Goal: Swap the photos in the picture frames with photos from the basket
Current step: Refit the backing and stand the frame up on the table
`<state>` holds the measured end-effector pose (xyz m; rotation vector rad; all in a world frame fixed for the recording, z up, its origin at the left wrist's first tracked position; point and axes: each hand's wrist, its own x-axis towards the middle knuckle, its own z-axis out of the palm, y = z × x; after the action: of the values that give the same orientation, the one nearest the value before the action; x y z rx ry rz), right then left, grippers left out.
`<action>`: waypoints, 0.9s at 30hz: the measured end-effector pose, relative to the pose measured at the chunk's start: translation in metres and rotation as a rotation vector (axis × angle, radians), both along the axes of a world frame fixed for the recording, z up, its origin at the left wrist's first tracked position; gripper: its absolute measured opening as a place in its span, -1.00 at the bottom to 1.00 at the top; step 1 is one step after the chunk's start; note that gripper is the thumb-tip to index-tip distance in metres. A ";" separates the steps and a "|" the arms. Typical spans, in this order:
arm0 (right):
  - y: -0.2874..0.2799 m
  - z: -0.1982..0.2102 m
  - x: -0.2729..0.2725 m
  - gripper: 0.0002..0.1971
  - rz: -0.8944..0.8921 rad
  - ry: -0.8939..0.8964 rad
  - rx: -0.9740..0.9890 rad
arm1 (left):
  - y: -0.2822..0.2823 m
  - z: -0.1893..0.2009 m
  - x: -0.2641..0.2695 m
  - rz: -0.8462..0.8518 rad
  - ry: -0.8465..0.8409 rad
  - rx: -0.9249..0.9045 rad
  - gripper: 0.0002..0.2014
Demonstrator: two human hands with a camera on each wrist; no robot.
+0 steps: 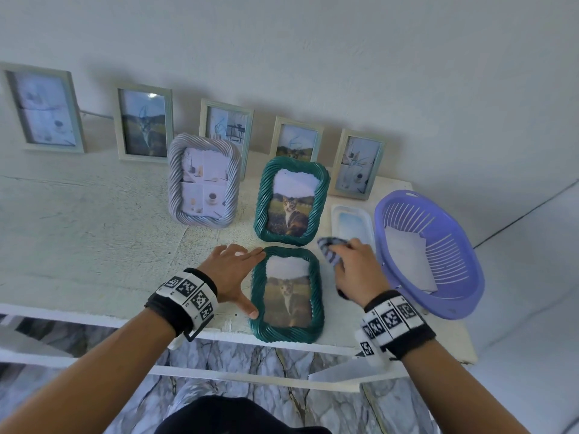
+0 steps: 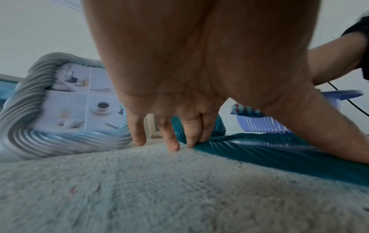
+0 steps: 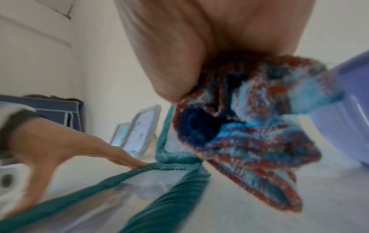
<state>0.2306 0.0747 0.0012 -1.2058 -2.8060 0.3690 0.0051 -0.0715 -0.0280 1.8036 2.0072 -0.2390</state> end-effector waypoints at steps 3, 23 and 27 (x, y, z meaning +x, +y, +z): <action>0.030 -0.010 -0.023 -0.63 -0.150 -0.083 0.116 | -0.001 -0.001 0.000 0.016 -0.014 0.007 0.28; -0.007 -0.012 -0.026 -0.54 -0.091 -0.009 0.025 | -0.014 -0.004 0.008 0.102 -0.106 0.059 0.11; -0.048 -0.026 -0.011 -0.59 -0.133 -0.062 -0.186 | -0.026 -0.004 0.022 0.183 -0.185 0.126 -0.09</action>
<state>0.2193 0.0264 -0.0251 -1.4554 -2.7731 0.6044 0.0273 -0.0975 -0.0324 1.6338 2.0768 0.1084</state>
